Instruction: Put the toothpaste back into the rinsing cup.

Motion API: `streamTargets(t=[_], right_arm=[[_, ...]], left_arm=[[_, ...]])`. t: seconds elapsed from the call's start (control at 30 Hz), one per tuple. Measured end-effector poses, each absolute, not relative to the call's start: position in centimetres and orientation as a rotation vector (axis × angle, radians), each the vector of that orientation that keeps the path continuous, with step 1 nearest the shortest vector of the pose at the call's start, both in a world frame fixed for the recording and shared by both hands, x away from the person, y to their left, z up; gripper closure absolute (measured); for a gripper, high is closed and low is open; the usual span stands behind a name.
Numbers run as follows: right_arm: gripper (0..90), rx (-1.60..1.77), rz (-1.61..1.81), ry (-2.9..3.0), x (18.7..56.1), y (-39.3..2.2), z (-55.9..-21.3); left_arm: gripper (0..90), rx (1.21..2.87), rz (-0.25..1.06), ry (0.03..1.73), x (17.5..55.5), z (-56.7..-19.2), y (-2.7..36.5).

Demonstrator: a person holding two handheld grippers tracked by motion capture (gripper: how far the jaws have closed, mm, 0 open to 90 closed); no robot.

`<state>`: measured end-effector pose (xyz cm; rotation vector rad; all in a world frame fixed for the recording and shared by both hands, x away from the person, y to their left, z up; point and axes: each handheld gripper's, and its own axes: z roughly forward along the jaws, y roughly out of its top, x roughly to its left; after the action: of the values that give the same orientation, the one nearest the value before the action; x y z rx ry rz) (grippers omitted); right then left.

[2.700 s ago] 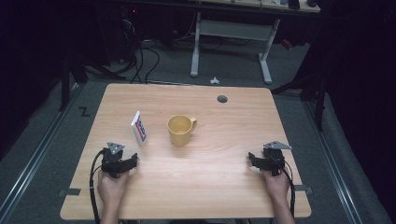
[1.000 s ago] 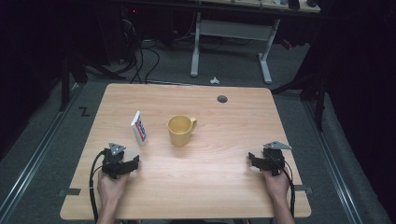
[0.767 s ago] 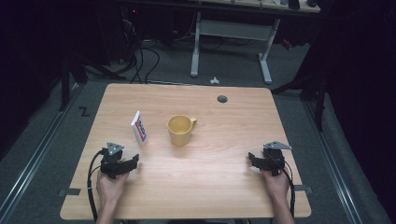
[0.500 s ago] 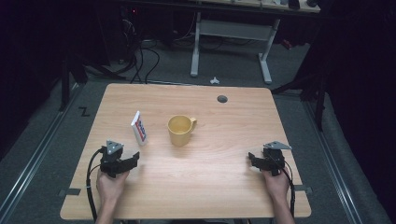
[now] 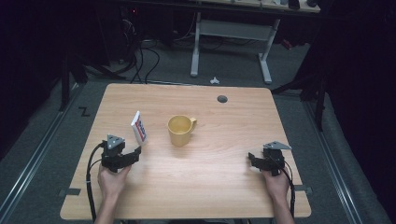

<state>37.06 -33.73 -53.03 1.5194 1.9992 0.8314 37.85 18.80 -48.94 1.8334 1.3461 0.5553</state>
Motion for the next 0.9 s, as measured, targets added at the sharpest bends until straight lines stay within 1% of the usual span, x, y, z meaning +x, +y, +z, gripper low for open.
streamTargets(t=[0.37, 0.9], right_arm=[[28.1, 1.517, 0.831, 2.001, 37.0, -33.7, -53.0], [28.1, 1.513, 0.834, 2.003, 37.0, -33.6, -53.0]], left_arm=[[31.1, 1.817, 0.543, 1.333, 38.8, -48.3, 18.2], [32.5, 1.843, 0.603, 1.307, 40.6, -46.9, 16.9]])
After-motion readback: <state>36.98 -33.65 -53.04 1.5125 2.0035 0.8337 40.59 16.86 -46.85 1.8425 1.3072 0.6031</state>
